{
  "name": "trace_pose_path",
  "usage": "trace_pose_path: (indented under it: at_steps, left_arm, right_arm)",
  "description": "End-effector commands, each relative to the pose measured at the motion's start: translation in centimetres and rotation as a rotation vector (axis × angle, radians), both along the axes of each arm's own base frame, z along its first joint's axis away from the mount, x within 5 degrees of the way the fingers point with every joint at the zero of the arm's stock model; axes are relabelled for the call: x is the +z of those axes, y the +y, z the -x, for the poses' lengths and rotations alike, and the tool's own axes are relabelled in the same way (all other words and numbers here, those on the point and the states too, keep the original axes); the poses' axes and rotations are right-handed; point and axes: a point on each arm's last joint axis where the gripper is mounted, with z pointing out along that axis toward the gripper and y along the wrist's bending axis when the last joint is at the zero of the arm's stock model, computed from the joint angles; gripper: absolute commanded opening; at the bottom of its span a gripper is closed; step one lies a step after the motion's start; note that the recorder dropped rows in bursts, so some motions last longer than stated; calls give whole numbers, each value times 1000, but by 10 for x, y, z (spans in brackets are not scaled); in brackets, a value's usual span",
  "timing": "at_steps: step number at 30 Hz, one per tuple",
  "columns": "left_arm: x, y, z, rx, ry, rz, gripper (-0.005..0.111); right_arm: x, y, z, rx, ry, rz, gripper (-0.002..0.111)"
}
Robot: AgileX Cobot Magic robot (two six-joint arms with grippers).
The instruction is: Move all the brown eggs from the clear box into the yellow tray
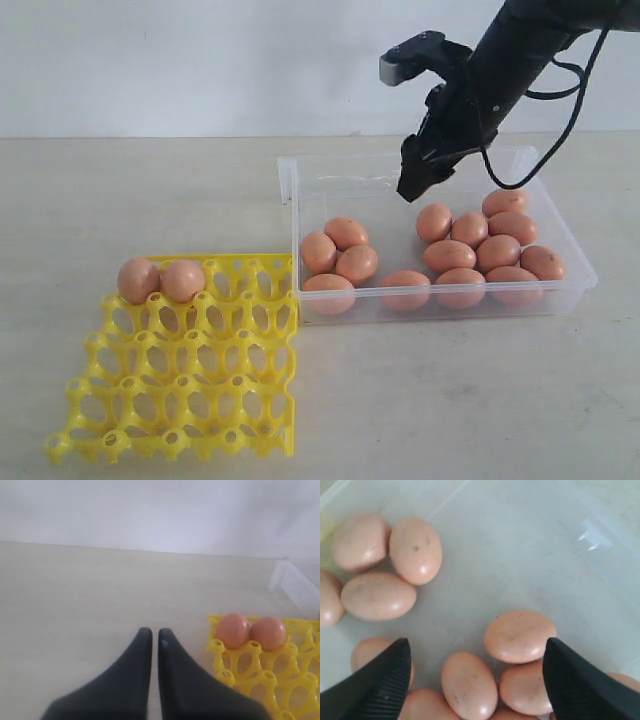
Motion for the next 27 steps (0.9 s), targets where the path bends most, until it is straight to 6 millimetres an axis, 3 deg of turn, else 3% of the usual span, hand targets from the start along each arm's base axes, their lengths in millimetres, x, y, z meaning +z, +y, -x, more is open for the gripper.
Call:
trace_pose_path:
  at_steps: [1,11,18,27]
  left_arm:
    - [-1,0,0,-5,-5,-5,4]
    - [-1,0,0,-5,-5,-5,4]
    - [-1,0,0,-5,-5,-5,4]
    - [-1,0,0,-5,-5,-5,4]
  right_arm:
    - [-12,-3,10,246,69,216,65]
    - [-51,-9,15,471,6,340,65]
    - [-53,-6,11,466,-36,309,65]
    - [-82,-3,10,456,47,260,65]
